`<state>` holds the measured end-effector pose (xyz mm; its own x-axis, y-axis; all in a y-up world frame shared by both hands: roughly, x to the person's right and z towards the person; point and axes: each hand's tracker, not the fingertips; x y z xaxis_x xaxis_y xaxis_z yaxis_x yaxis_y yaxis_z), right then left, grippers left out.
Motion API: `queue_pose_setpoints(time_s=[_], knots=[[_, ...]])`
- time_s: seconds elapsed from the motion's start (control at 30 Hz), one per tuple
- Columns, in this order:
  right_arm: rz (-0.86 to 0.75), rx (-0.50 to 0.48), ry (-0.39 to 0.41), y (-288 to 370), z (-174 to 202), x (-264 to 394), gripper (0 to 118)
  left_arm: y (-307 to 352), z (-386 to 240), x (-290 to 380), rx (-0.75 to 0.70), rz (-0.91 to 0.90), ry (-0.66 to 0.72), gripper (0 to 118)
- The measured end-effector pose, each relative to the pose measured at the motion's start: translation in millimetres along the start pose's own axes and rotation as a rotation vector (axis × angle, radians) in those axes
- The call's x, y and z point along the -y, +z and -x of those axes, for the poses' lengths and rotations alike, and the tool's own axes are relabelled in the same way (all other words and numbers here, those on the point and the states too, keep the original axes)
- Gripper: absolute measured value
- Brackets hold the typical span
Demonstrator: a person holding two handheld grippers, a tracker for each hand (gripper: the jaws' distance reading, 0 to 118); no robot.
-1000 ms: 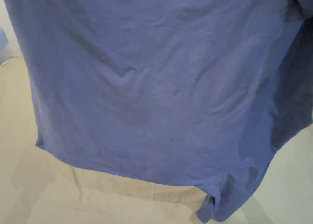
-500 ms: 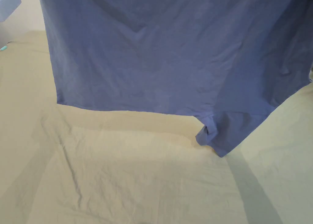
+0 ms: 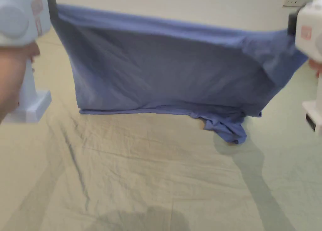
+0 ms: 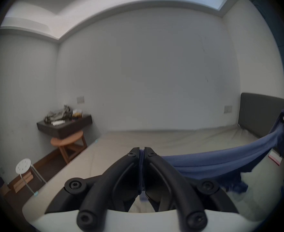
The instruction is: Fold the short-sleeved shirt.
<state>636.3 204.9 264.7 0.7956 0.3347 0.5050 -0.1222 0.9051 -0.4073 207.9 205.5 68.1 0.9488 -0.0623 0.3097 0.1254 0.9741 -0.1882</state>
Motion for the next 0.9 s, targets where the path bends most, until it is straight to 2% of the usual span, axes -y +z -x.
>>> queue_pose_setpoints(time_s=[0.17, 0.3, 0.43, 0.57, 0.67, 0.9], knots=[[0.198, -0.107, 0.059, 45.1, 25.5, 119.5, 10, 42.4, 5.5, 117.8, -0.009, 0.195, 0.002, 3], [0.369, -0.182, 0.047, 97.0, 35.7, 211.2, 10, 92.1, 9.4, 200.5, 0.007, 0.367, -0.079, 3], [0.55, -0.24, 0.005, 155.5, 43.5, 276.3, 10, 145.7, 16.8, 261.6, 0.023, 0.537, -0.128, 3], [0.678, -0.288, 0.056, 202.4, 50.5, 317.0, 10, 193.7, 25.8, 302.8, 0.025, 0.632, -0.176, 3], [0.745, -0.3, 0.017, 229.1, 48.8, 330.8, 10, 219.3, 32.0, 314.8, 0.033, 0.681, -0.243, 3], [0.841, -0.315, -0.038, 270.0, 40.6, 337.9, 10, 255.7, 47.4, 325.0, 0.04, 0.792, -0.233, 3]])
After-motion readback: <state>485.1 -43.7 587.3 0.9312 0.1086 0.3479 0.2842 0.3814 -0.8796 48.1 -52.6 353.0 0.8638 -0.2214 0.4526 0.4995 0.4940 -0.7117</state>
